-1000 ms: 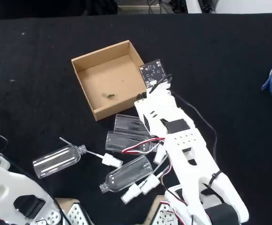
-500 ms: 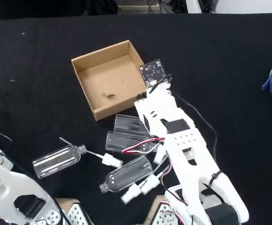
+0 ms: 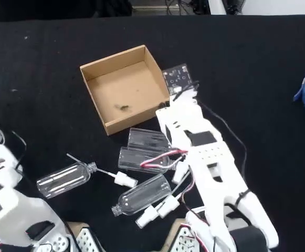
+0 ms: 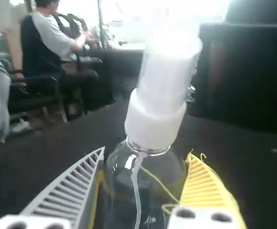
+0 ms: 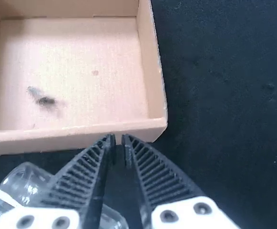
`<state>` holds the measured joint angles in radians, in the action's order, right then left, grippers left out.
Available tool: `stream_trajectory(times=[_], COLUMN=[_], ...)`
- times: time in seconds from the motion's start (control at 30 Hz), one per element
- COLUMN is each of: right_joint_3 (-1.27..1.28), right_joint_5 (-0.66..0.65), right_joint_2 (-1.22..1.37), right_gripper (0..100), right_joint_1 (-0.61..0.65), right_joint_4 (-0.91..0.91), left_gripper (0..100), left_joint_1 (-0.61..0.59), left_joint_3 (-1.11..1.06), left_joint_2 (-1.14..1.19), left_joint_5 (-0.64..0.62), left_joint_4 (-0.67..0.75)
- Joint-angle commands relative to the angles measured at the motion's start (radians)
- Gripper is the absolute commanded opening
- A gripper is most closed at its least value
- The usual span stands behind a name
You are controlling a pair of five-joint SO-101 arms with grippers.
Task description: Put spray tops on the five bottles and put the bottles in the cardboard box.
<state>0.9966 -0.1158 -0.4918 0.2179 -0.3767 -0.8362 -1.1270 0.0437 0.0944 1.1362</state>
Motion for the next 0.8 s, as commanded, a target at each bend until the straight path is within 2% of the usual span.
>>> stream_trajectory(times=[0.0, 0.13, 0.23, 0.33, 0.47, 0.77], right_joint_3=[-0.147, -0.315, -0.417, -0.487, -0.553, -0.648], right_joint_5=[0.002, 0.003, 0.086, 0.132, 0.055, 0.025], right_joint_2=[0.065, 0.166, 0.243, 0.321, 0.427, 0.595], right_gripper=[1.6, 1.6, 1.8, 8.7, 18.1, 15.8], right_joint_1=[-0.020, -0.034, -0.072, -0.106, -0.106, -0.103], right_joint_4=[-0.038, -0.178, -0.222, -0.233, -0.230, -0.227], left_gripper=[3, 3, 3, 3, 3, 3], left_joint_1=[0.081, 0.157, 0.216, 0.260, 0.303, 0.447], left_joint_3=[0.039, 0.036, 0.025, 0.021, 0.027, 0.028], left_joint_2=[-0.155, -0.238, -0.276, -0.287, -0.285, -0.295], left_joint_5=[0.003, 0.003, 0.003, 0.003, 0.003, 0.003], left_joint_4=[-0.203, -0.236, -0.239, -0.239, -0.239, -0.233])
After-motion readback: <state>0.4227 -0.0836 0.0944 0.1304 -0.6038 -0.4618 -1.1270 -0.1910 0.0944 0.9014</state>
